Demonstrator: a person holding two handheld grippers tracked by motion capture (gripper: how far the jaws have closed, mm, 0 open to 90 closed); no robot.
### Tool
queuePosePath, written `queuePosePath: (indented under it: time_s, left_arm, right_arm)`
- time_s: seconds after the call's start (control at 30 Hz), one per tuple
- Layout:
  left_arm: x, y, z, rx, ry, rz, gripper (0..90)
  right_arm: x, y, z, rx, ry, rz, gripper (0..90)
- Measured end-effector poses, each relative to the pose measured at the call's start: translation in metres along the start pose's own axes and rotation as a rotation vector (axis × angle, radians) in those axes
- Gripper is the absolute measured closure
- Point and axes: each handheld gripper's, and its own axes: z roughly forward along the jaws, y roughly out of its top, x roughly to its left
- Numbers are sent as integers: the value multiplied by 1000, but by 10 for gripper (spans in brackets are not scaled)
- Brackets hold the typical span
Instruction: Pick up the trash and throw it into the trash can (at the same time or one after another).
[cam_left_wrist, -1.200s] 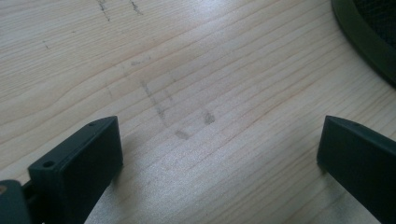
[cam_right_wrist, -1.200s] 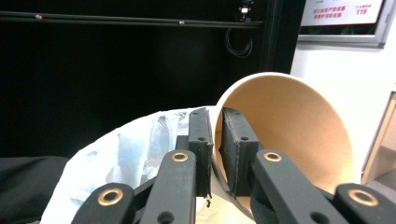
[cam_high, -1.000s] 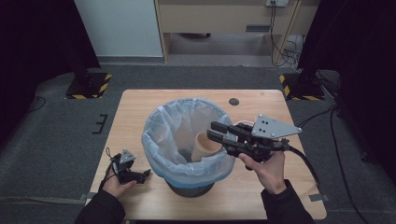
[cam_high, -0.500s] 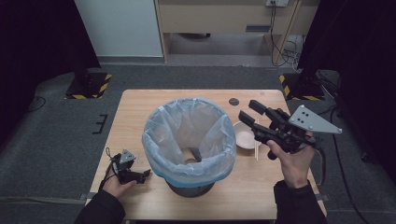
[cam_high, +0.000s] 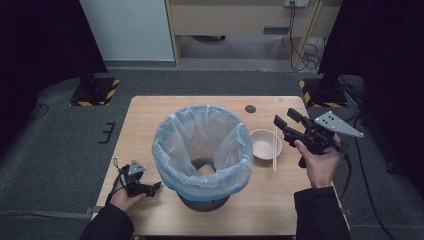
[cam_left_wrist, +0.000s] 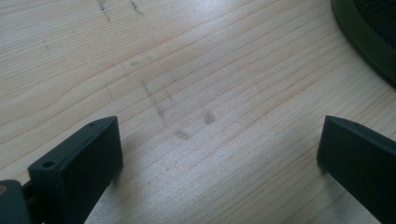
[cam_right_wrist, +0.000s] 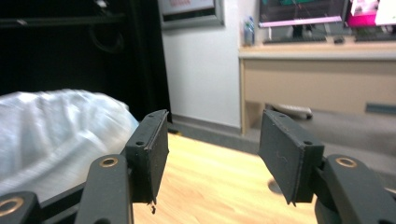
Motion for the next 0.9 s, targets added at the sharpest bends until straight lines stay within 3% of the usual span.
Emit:
queuePosePath:
  time_s: [0.23, 0.57, 0.9]
  left_arm:
    - [0, 0, 0, 0, 0, 0, 0]
    - [0, 0, 0, 0, 0, 0, 0]
    - [0, 0, 0, 0, -1, 1, 0]
  right_arm:
    - [-21, -28, 12, 82, -75, 25, 403]
    - [-38, -68, 28, 221, -184, 9, 427]
    - [-45, -94, 39, 310, -208, 17, 440]
